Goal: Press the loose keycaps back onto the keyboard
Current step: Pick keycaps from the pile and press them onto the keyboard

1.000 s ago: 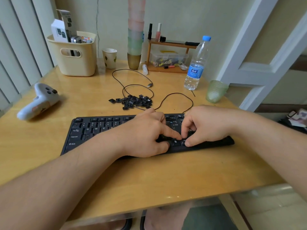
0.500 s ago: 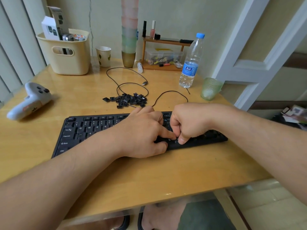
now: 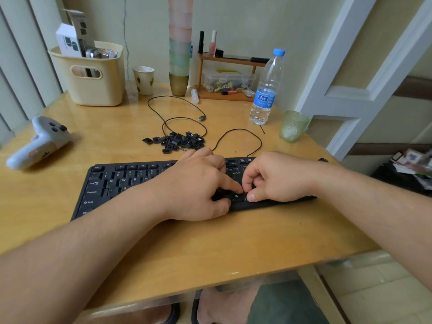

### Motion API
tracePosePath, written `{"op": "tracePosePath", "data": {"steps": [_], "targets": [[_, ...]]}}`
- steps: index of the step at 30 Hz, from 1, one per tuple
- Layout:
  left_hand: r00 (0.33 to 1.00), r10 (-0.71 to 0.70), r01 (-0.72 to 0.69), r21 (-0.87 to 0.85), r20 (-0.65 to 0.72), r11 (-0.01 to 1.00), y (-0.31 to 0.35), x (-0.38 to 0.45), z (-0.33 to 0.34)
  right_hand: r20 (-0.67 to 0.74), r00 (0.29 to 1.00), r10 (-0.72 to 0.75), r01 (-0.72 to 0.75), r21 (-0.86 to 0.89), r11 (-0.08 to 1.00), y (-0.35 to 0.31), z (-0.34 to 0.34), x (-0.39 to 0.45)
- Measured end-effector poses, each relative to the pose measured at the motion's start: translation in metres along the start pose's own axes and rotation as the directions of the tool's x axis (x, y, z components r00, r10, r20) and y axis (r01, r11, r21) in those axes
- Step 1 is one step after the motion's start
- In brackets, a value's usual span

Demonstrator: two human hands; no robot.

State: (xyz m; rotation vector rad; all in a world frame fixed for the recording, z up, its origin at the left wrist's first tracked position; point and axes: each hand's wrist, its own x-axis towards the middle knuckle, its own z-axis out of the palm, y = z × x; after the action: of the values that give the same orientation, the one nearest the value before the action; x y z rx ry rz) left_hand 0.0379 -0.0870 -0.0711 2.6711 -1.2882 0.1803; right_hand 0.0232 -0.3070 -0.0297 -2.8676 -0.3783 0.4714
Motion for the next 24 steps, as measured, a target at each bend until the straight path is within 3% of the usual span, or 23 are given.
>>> {"op": "tracePosePath", "data": {"steps": [5,10,16,24], "targets": [[0.999,0.008,-0.007,-0.023,0.038,1.0,-0.002,0.0,0.001,-0.043,0.999,-0.005,0.005,0.003,1.0,0.004,0.006,-0.004],[0.998,0.034,-0.032,-0.039,0.048,0.999,-0.002,0.0,0.001,-0.091,0.995,-0.03,0.021,-0.099,0.995,0.005,0.012,-0.01],[0.998,0.025,-0.023,-0.033,0.065,0.999,-0.002,0.0,0.001,-0.121,0.993,-0.013,0.015,0.013,1.0,0.01,0.014,-0.012],[0.997,0.031,-0.026,-0.082,0.066,0.996,-0.004,0.0,-0.001,-0.004,1.0,-0.007,0.007,0.16,0.987,0.012,0.009,-0.009]]}}
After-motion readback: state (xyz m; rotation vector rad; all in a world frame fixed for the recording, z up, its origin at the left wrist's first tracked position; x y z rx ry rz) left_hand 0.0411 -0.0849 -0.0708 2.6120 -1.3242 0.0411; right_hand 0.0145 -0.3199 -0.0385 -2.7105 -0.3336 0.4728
